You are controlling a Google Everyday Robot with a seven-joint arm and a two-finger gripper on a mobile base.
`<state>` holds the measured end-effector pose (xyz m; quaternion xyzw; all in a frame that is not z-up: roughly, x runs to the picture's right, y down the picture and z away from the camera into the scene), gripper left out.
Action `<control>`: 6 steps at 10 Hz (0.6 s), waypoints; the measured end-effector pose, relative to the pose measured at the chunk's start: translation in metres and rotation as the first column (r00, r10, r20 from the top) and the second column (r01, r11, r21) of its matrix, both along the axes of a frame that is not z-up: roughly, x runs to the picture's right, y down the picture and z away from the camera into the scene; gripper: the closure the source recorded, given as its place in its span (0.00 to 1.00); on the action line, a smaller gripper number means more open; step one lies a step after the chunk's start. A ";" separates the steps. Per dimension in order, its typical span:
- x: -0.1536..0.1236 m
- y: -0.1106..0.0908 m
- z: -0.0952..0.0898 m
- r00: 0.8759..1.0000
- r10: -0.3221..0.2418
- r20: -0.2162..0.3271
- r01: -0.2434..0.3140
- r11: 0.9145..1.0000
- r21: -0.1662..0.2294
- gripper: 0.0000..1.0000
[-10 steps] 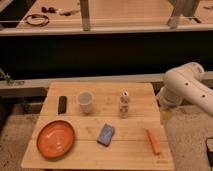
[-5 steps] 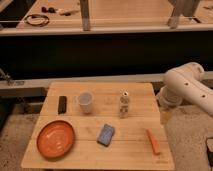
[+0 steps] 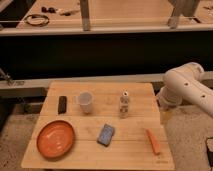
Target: Knock the bottle over
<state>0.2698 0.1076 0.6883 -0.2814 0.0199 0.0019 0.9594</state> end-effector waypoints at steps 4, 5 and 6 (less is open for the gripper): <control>-0.015 0.001 0.005 0.999 -0.039 0.008 0.039 0.999 -0.001 0.32; -0.015 0.002 0.006 0.999 -0.046 0.010 0.046 0.999 -0.001 0.32; -0.020 0.003 0.008 0.998 -0.060 0.015 0.060 0.998 -0.002 0.35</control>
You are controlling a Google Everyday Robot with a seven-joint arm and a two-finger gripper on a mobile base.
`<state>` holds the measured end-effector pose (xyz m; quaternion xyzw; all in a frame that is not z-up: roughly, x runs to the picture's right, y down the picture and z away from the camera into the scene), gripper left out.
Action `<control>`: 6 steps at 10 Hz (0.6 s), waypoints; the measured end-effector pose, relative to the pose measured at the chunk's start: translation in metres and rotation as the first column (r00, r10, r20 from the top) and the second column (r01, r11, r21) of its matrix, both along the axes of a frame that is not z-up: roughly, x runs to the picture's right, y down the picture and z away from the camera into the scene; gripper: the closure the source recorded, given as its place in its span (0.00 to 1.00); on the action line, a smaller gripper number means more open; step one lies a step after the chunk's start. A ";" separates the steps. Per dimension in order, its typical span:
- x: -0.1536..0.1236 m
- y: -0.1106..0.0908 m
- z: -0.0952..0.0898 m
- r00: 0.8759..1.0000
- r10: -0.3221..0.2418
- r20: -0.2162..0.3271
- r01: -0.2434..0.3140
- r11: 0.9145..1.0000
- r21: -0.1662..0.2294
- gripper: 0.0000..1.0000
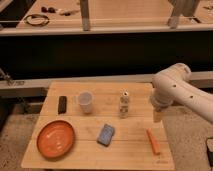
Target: Knock the bottle over
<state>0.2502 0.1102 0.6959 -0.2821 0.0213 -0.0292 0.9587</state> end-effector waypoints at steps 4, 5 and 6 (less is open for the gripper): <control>-0.012 0.001 0.004 1.000 -0.020 0.003 0.020 1.000 -0.002 0.37; -0.012 0.002 0.006 1.000 -0.026 0.004 0.026 1.000 -0.003 0.41; -0.016 0.002 0.007 0.999 -0.035 0.008 0.035 0.999 -0.005 0.42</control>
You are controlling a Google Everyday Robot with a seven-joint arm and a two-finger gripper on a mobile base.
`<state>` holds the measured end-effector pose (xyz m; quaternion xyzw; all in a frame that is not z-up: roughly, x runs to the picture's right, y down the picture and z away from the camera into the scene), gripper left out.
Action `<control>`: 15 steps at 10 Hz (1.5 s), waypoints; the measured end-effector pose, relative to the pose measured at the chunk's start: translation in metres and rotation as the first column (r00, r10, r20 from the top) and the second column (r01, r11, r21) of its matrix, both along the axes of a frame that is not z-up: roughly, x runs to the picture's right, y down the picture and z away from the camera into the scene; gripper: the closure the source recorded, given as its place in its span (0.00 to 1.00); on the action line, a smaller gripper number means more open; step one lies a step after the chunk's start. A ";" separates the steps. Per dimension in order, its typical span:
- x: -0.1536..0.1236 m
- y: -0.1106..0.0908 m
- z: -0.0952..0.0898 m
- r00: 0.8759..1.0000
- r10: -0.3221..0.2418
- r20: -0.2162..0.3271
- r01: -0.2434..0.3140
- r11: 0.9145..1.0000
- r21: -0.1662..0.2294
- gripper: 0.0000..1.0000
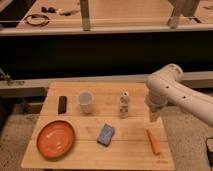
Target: Knock the bottle over
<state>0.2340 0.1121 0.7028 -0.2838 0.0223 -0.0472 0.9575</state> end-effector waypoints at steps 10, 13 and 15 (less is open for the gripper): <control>-0.020 0.003 0.015 0.999 -0.029 0.012 0.029 1.000 0.000 0.55; -0.041 -0.002 0.025 0.998 -0.052 0.032 0.052 0.999 0.006 0.87; -0.049 -0.002 0.028 0.997 -0.061 0.039 0.061 0.998 0.007 0.95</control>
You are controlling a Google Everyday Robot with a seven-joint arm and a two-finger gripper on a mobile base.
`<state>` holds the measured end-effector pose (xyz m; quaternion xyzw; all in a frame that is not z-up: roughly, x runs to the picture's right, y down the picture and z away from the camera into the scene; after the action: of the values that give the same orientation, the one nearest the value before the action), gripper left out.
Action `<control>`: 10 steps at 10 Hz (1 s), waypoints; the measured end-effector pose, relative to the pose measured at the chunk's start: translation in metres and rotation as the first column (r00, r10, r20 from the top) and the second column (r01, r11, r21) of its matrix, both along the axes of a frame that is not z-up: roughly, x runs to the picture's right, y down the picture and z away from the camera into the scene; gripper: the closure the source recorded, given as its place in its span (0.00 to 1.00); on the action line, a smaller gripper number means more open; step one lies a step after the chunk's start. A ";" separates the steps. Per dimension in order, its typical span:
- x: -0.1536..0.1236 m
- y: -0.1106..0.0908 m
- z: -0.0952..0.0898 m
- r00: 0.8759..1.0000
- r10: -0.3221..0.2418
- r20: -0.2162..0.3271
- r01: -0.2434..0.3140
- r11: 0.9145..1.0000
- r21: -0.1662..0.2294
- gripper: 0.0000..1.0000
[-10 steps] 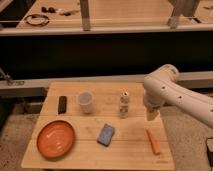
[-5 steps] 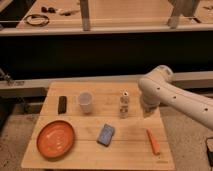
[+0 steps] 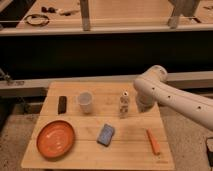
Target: Knock the bottle over
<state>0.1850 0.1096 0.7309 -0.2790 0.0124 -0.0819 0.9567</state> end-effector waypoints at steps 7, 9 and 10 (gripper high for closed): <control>-0.037 -0.011 0.012 0.999 -0.037 0.031 0.037 0.999 0.009 0.95; -0.039 -0.015 0.015 0.998 -0.039 0.040 0.038 0.999 0.015 0.95; -0.039 -0.017 0.016 0.998 -0.037 0.041 0.037 0.999 0.015 0.95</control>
<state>0.1457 0.0922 0.7473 -0.2703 -0.0017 -0.1054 0.9570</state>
